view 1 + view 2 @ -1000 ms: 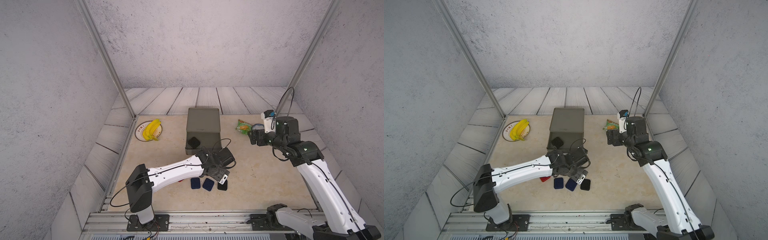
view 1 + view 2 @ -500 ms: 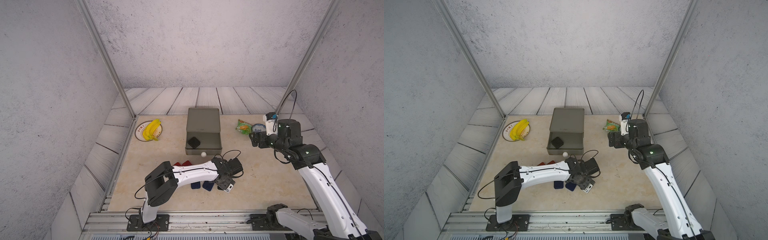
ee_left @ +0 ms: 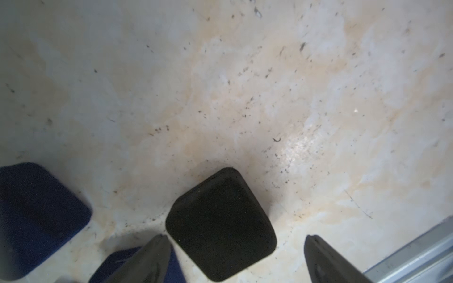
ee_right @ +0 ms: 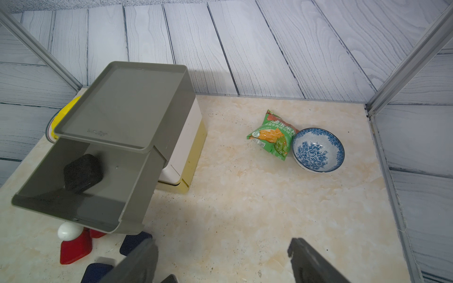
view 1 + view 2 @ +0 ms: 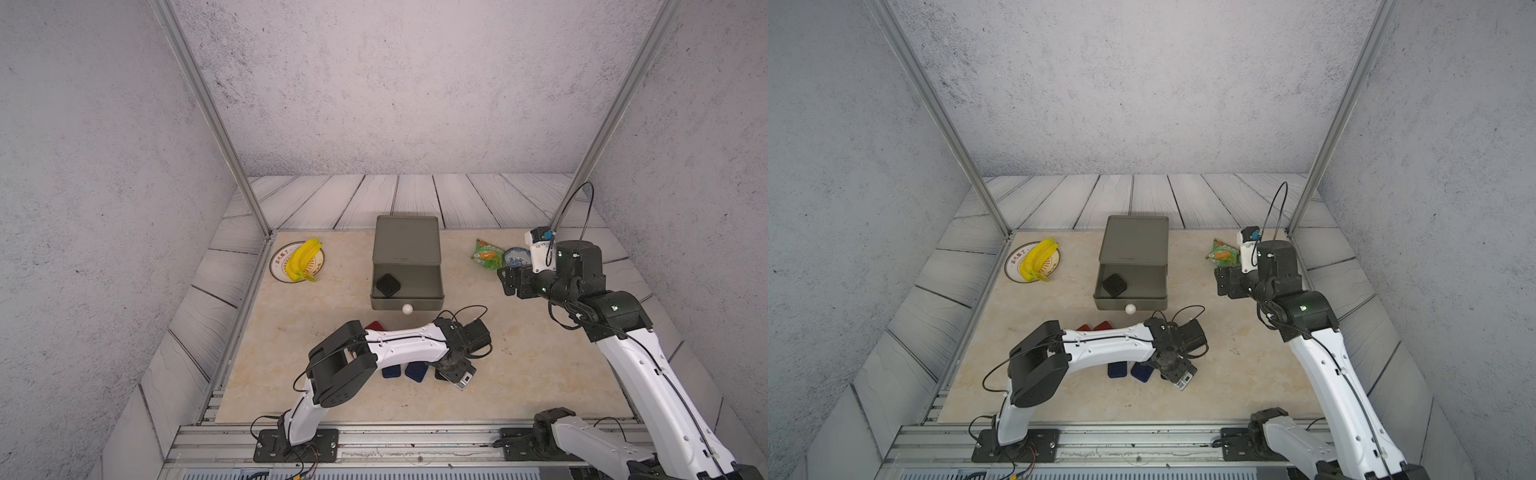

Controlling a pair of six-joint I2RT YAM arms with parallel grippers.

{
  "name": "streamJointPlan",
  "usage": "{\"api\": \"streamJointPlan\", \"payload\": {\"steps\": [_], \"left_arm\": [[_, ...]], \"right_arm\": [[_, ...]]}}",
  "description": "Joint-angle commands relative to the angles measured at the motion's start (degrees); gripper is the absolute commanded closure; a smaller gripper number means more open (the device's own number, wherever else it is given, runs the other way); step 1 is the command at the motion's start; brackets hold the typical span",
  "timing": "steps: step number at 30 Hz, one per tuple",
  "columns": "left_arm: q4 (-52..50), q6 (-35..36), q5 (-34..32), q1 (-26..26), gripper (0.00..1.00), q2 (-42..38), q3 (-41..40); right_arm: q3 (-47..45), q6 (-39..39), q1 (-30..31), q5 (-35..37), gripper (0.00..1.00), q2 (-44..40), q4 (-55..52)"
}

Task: Place the brooch boxes into the drawer by color
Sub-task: Pick up the brooch box from the center of the board.

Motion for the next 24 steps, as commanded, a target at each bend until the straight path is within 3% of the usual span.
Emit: {"api": "streamJointPlan", "payload": {"steps": [1,24], "left_arm": [[-0.7,0.7,0.0,0.2,0.07,1.4,1.4],[-2.4,0.8,-0.4,0.4,0.17,5.0,2.8]], "right_arm": [[-0.7,-0.7,-0.3,-0.8,0.11,-0.8,0.9],[-1.3,-1.0,-0.2,-1.3,0.11,-0.2,1.4]]}}
